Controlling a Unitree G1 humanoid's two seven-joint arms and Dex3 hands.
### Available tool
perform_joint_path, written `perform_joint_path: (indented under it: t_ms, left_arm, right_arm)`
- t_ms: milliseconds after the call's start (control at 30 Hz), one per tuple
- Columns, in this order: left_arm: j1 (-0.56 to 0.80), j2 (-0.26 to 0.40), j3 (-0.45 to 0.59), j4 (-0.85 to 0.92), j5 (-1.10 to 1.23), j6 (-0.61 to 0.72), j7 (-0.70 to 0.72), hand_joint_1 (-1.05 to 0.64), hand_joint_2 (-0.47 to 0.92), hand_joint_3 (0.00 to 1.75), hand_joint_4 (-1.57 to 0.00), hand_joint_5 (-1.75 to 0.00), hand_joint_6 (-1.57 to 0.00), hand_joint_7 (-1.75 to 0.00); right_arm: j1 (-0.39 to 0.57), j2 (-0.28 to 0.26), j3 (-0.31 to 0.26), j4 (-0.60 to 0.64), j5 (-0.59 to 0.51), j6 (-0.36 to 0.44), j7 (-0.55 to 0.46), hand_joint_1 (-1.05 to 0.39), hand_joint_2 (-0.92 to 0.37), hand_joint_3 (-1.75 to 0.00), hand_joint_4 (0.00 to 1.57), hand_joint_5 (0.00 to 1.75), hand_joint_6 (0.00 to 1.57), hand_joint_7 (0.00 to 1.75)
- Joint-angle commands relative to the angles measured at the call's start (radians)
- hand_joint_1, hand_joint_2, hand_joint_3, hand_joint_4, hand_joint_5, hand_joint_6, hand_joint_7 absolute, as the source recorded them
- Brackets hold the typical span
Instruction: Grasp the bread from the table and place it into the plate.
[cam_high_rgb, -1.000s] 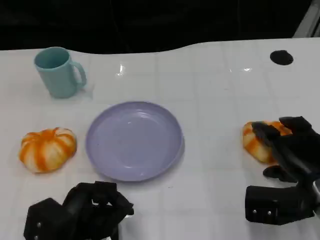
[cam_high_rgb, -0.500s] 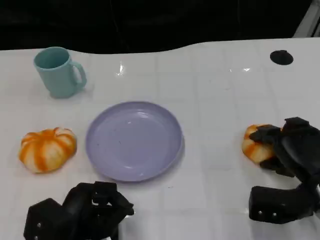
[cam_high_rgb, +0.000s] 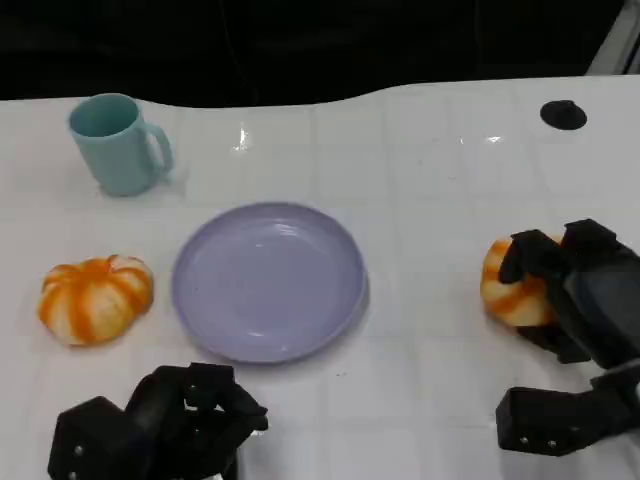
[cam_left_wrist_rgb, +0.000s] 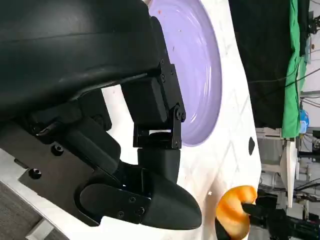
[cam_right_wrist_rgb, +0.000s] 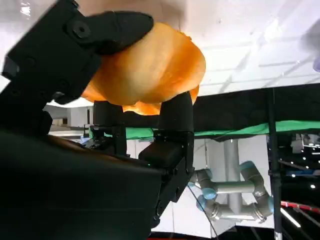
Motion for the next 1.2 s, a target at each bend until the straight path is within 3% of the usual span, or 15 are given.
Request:
perform_joint_path:
  t_ms: [33, 200, 300, 433, 667, 867, 1200]
  left_arm:
    - [0.007, 0.009, 0.002, -0.010, 0.012, 0.001, 0.012, -1.05, 0.65, 0.46, -1.57, -1.19, -1.44, -0.71]
    - [0.003, 0.009, 0.002, -0.004, 0.014, 0.001, 0.012, -1.05, 0.65, 0.46, -1.57, -1.19, -1.44, -0.72]
    - [0.000, 0.007, 0.001, 0.000, 0.012, -0.002, 0.009, -1.05, 0.65, 0.46, -1.57, -1.19, -1.44, -0.72]
    - [-0.002, 0.006, -0.001, 0.010, 0.017, -0.017, 0.008, -1.05, 0.66, 0.46, -1.57, -1.19, -1.43, -0.71]
    - [0.002, 0.002, -0.008, -0.003, 0.023, -0.003, 0.018, -1.05, 0.66, 0.45, -1.57, -1.19, -1.43, -0.71]
    - [0.004, 0.002, -0.009, -0.005, 0.030, -0.005, 0.020, -1.05, 0.66, 0.45, -1.57, -1.19, -1.44, -0.71]
    - [0.009, -0.001, -0.011, -0.008, 0.033, -0.007, 0.017, -1.05, 0.65, 0.47, -1.57, -1.18, -1.43, -0.70]
  right_arm:
    - [-0.016, -0.003, -0.009, -0.076, 0.029, -0.019, 0.011, -0.11, -0.22, -1.32, 1.01, 1.75, 0.76, 1.75]
    - [-0.013, 0.003, -0.007, -0.168, 0.041, -0.041, 0.046, -0.14, -0.27, -1.33, 1.00, 1.75, 0.77, 1.75]
    - [-0.023, 0.027, -0.003, -0.210, 0.049, -0.065, 0.070, -0.14, -0.22, -1.44, 1.03, 1.75, 0.79, 1.75]
    - [-0.048, 0.062, 0.006, -0.224, 0.046, -0.072, 0.114, -0.18, -0.23, -1.45, 1.02, 1.75, 0.80, 1.75]
    - [-0.090, 0.115, 0.018, -0.205, 0.072, -0.115, 0.212, -0.17, -0.26, -1.42, 1.01, 1.75, 0.78, 1.74]
    - [-0.143, 0.203, 0.044, -0.173, 0.075, -0.075, 0.285, -0.20, -0.27, -1.40, 0.98, 1.75, 0.77, 1.73]
    - [-0.240, 0.325, 0.076, -0.036, 0.069, -0.086, 0.266, -0.21, -0.30, -1.37, 0.99, 1.75, 0.76, 1.75]
